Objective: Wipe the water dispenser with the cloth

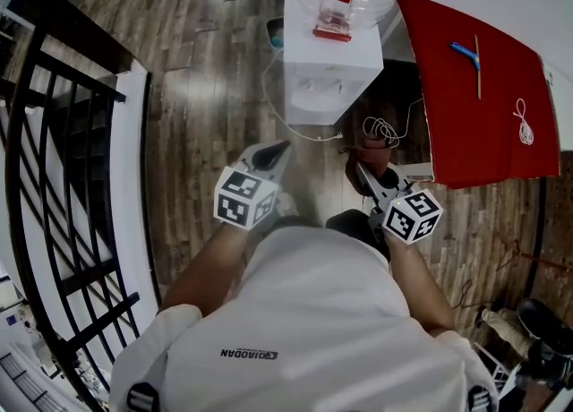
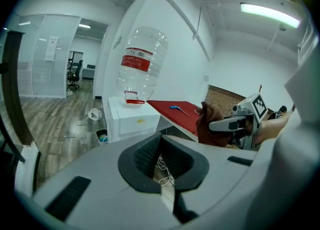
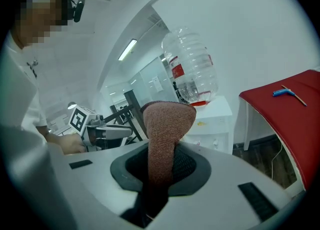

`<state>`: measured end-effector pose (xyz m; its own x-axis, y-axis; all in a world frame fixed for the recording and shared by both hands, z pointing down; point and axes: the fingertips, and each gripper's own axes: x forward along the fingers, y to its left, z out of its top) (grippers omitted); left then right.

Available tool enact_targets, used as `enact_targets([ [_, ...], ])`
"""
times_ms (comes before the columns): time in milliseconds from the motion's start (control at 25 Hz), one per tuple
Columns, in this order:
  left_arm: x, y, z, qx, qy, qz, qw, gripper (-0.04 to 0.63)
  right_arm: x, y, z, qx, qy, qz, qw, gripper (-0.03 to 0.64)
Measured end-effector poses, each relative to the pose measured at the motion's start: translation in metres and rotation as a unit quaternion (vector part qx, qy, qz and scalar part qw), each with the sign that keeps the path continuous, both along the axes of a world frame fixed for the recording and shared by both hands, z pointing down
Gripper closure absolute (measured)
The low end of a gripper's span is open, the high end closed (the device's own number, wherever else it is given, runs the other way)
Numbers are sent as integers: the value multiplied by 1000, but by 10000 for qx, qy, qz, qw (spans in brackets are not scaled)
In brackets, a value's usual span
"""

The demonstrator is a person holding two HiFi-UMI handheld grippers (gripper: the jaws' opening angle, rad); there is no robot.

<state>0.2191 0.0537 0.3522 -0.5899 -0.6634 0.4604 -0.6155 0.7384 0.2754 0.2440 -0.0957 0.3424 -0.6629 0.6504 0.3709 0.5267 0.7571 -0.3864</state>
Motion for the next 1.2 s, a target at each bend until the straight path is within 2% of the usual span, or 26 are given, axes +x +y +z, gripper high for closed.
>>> enact_targets([
  [200,-11,3,9,-5,96,2,10000,606,-15,13,10,-18,109,-97,9999,561],
  [360,-25,9,9,11,38,-114,9999,606,-38,26,12,-21,59,-252,9997,561],
  [640,-48,24,6,26,-30,-552,9985,606,-104,69,9,297,-598,-888,9938,561],
  [720,-50,26,8,25,54,-657,9978,606,-121,86,20,405,-697,-1085,9908,561],
  [840,-49,24,13,28,213,-635,9978,606,-146,114,49,387,-498,-1284,9897,561],
  [960,-48,22,15,-1,296,-637,9975,606,-168,138,79,639,-448,-1485,9858,561],
  [1200,-49,35,14,-235,330,-793,9960,606,-199,154,117,1007,-407,-1631,9806,561],
])
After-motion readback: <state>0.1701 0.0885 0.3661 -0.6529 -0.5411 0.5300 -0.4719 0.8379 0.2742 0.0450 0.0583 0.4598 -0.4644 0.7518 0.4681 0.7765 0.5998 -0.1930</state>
